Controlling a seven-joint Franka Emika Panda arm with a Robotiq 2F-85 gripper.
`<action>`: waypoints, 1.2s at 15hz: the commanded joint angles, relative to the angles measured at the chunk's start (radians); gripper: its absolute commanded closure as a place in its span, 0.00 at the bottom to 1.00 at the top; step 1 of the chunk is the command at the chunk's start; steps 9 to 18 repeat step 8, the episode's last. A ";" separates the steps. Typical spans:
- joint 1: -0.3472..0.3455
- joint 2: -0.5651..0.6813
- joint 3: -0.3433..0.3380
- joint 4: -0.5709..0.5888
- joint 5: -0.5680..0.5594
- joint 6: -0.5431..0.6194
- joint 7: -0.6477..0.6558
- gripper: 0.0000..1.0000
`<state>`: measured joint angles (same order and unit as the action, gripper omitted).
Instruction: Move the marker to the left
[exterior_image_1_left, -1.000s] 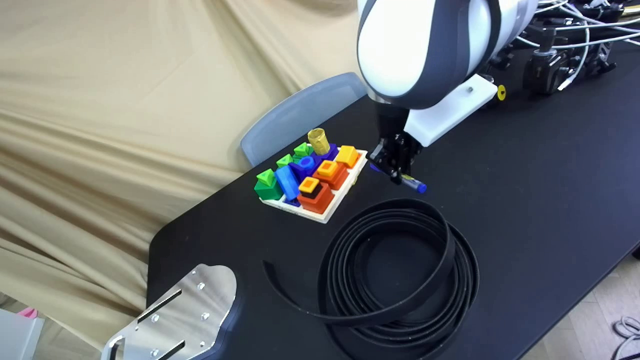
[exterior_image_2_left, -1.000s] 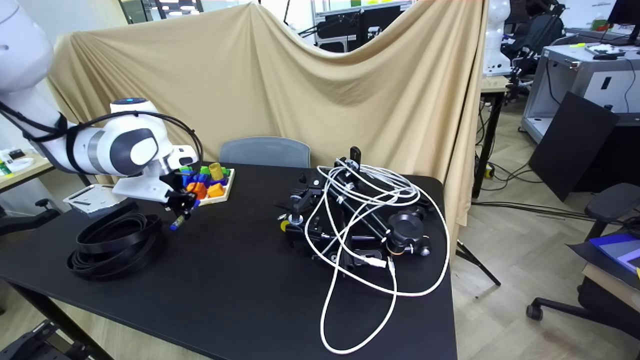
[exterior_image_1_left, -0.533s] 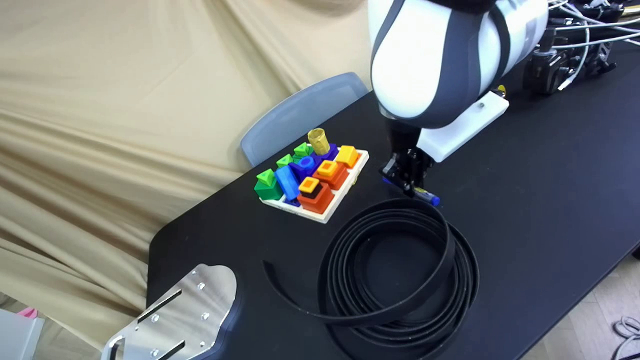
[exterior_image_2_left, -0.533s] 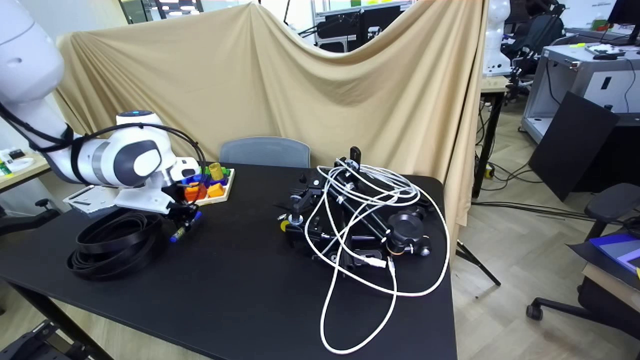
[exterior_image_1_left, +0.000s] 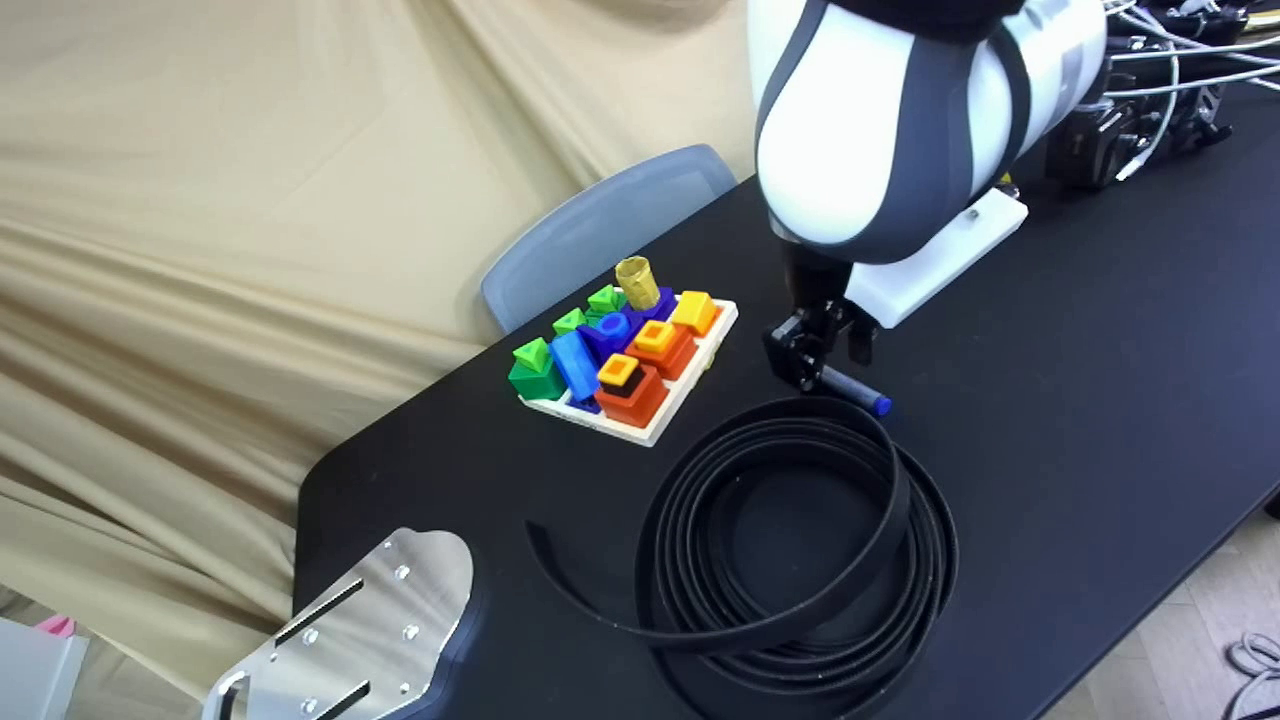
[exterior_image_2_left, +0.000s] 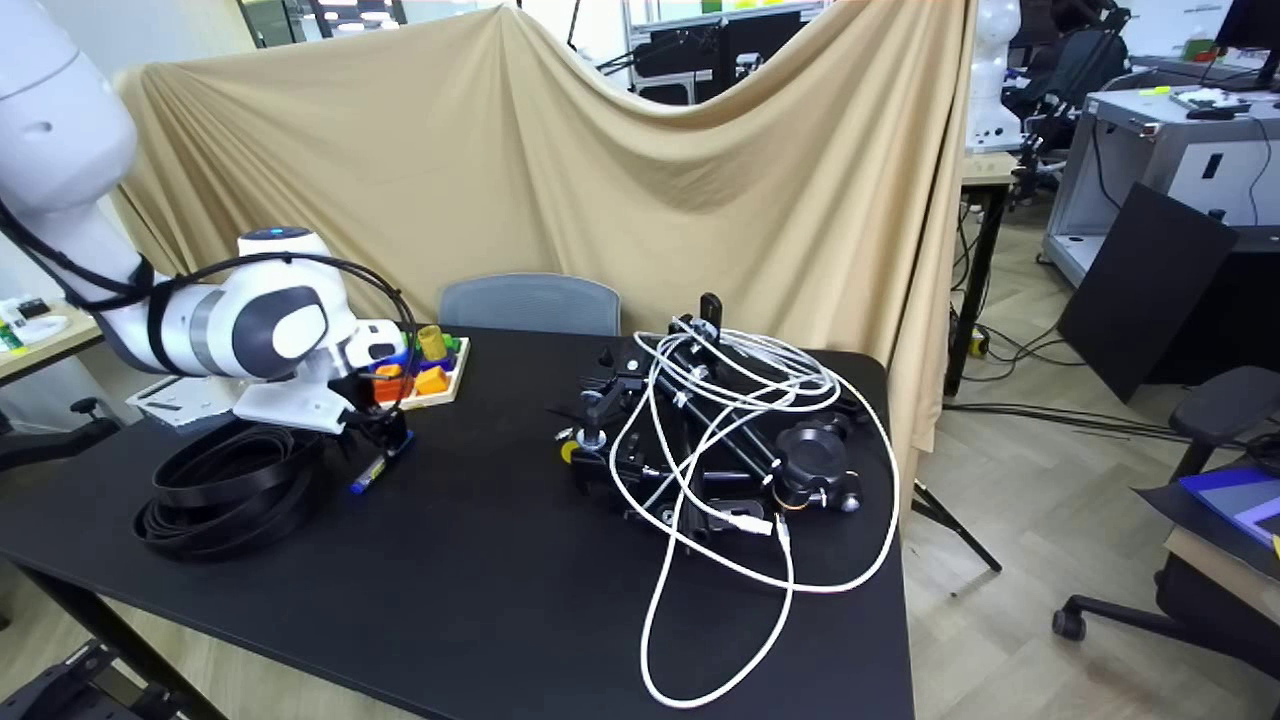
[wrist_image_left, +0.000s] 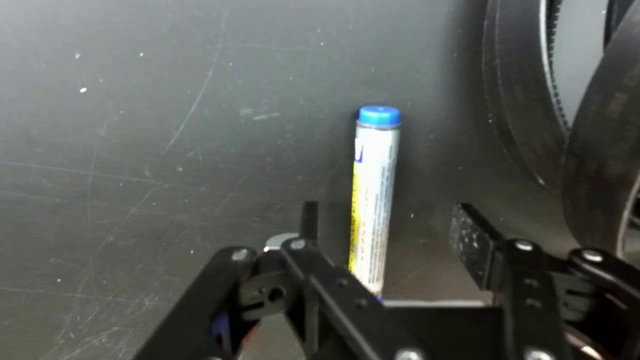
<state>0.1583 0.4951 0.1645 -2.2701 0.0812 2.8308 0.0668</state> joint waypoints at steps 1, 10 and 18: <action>0.008 -0.061 -0.009 -0.034 -0.001 -0.010 0.018 0.00; -0.016 -0.196 0.008 -0.072 0.011 -0.065 -0.016 0.00; -0.016 -0.196 0.008 -0.072 0.011 -0.065 -0.016 0.00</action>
